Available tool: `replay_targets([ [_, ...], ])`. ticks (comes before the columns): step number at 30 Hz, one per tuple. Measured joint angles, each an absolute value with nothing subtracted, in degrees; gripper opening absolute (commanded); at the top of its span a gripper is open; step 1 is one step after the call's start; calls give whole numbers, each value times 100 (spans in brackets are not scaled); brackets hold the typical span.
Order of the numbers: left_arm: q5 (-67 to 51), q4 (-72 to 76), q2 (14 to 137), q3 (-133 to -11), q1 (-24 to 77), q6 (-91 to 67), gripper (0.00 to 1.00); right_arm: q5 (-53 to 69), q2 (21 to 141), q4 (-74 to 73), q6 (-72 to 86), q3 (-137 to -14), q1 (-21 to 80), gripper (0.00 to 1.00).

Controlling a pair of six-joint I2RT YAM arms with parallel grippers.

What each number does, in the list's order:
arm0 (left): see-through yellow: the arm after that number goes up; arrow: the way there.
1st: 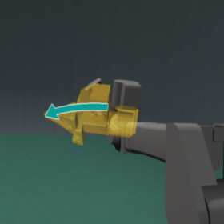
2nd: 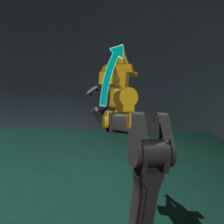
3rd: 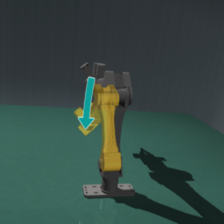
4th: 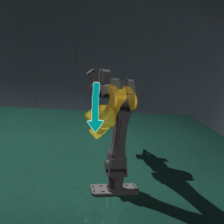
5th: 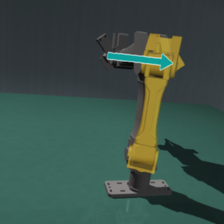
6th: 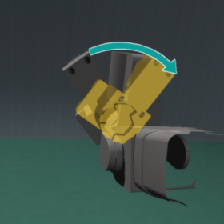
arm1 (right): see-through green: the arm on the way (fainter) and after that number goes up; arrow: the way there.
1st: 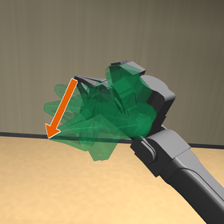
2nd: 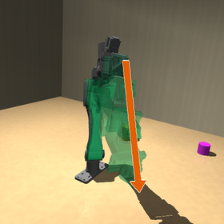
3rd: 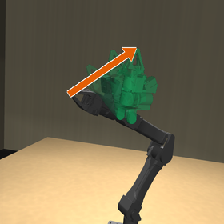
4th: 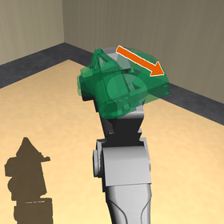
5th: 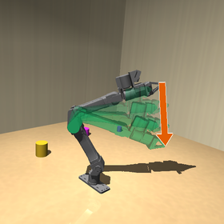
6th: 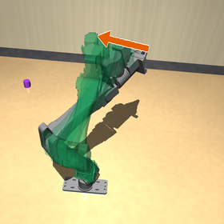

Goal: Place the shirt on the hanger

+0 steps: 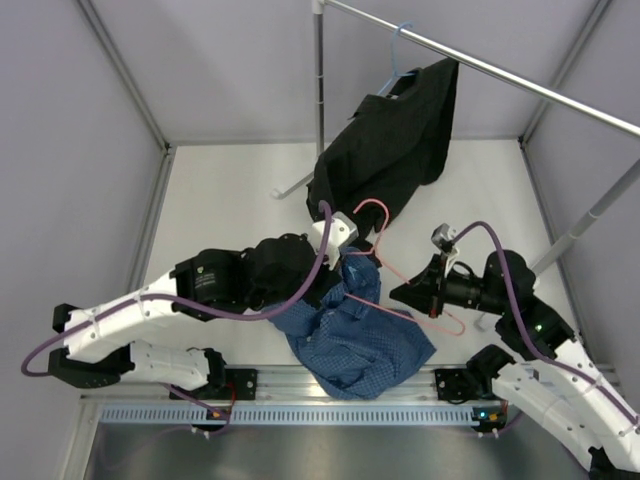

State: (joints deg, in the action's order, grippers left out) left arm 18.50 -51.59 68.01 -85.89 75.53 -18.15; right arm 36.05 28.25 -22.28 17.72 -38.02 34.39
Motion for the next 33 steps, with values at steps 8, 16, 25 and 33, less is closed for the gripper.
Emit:
replay_targets([
  [8,3597,-5144,6536,-8801,7555,-1651,0,3280,3625,-1815,1859,-4324,3717,0],
  [16,4095,-5013,6307,-9129,7505,-1031,0,4305,4254,-1734,1354,-4818,3815,0],
  [25,2257,-4925,6031,-8567,7505,-565,0,4816,4626,-1011,1498,-4853,3815,0],
  [33,1262,-4925,6093,-8412,7505,-296,0,4451,4495,185,1959,-4399,4012,0],
])
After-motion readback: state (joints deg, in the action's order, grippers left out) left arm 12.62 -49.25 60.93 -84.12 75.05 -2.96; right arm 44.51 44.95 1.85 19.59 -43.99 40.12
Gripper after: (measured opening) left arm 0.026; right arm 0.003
